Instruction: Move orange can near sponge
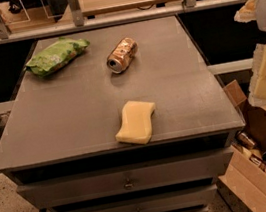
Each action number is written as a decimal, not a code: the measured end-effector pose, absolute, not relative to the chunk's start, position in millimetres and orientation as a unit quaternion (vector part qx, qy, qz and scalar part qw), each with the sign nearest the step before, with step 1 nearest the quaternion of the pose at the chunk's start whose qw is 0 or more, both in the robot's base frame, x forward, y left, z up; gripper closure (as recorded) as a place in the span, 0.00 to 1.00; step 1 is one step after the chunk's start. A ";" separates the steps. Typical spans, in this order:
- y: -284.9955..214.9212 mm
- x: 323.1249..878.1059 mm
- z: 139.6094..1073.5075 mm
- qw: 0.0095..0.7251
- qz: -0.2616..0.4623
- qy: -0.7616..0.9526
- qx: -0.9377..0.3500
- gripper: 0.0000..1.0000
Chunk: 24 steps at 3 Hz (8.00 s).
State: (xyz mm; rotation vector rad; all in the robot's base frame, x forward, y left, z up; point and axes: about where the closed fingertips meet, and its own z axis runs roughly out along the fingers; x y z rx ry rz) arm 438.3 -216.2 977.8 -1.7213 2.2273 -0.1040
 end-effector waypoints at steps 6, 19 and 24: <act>-139.0 589.2 931.4 0.169 -0.171 0.502 -0.831 0.00; -19.7 719.5 850.9 0.100 -0.180 0.306 -0.929 0.14; -7.2 712.0 841.9 0.095 -0.168 0.288 -0.938 1.00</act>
Offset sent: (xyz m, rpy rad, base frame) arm 0.0340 0.0308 -0.0226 -0.1621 -0.0628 0.1429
